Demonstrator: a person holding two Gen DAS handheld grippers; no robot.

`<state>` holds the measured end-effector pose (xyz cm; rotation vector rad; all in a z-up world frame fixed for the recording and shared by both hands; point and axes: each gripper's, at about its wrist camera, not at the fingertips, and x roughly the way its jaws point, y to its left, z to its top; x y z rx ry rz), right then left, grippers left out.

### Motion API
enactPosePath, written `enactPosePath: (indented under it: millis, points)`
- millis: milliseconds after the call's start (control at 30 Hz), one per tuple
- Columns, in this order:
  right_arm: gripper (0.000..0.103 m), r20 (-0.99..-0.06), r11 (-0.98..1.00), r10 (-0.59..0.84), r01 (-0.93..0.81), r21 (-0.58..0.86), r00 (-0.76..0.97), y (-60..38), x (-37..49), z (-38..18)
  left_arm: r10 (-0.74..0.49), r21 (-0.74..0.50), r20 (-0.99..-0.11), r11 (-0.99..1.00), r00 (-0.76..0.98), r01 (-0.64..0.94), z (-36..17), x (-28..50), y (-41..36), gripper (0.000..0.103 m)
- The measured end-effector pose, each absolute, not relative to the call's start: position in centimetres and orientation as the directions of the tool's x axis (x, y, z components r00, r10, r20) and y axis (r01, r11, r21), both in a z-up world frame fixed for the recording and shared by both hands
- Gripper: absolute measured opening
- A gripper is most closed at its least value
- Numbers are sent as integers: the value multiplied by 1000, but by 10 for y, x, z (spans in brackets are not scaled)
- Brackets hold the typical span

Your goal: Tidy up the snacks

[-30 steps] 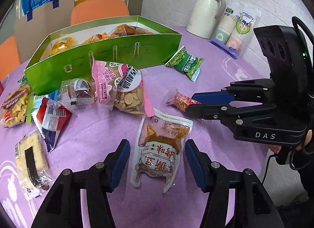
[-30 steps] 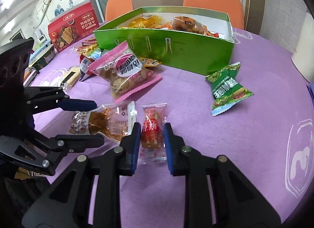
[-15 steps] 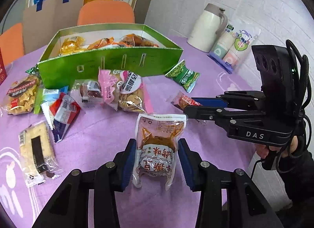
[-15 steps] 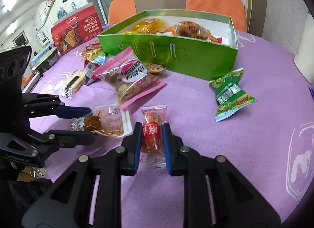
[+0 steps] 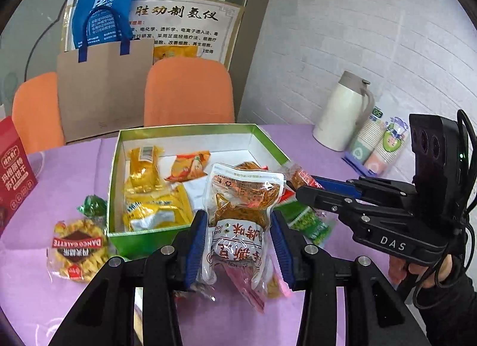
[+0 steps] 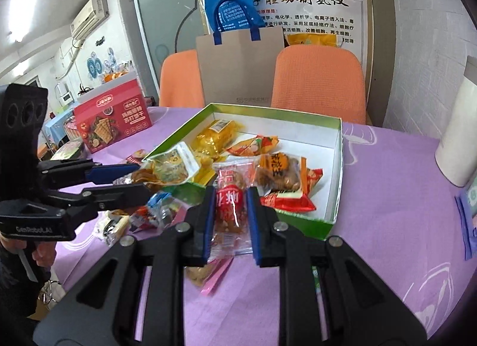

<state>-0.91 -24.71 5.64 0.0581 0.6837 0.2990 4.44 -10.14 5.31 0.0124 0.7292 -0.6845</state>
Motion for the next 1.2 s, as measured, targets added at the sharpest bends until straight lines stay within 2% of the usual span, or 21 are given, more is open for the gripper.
enactPosePath:
  millis: [333,367,400,433,467,500,533,600,767,800,867,1000,1200]
  points:
    - [23,-674,968,248,-199,151,695,-246,65,25,-488,-206,-668,847,562,490,33,111,-104,46]
    - [25,-680,968,248,-204,147,690,-245,69,22,-493,-215,-669,845,556,490,31,113,-103,51]
    - [28,-684,968,246,-209,138,687,-243,71,20,-502,-229,-668,841,549,490,29,114,-101,62]
    - [44,-688,968,242,-216,125,684,-240,72,18,-506,-240,-667,841,546,486,27,114,-99,71]
    - [68,-693,971,224,-216,100,685,-238,72,17,-500,-240,-663,847,557,475,27,113,-97,88]
    - [78,-690,976,196,-205,71,697,-237,70,17,-483,-227,-652,860,585,457,28,111,-94,93]
    - [88,-678,979,175,-196,46,714,-236,68,17,-469,-212,-641,869,608,447,29,109,-92,93]
    - [89,-655,980,165,-196,26,738,-237,63,19,-459,-206,-642,875,614,439,30,109,-92,93]
    - [91,-678,980,184,-189,68,712,-245,57,26,-440,-183,-633,884,637,429,40,100,-87,94]
    - [92,-674,979,190,-191,74,714,-246,52,30,-436,-173,-626,886,646,430,44,95,-86,93]
    - [101,-660,979,194,-189,79,726,-248,42,39,-427,-157,-617,890,661,429,52,85,-84,93]
    - [102,-615,973,224,-212,93,756,-253,10,61,-414,-137,-622,893,665,428,64,61,-81,94]
    - [102,-574,971,239,-206,123,783,-275,-40,69,-490,-182,-609,851,623,492,59,14,-76,94]
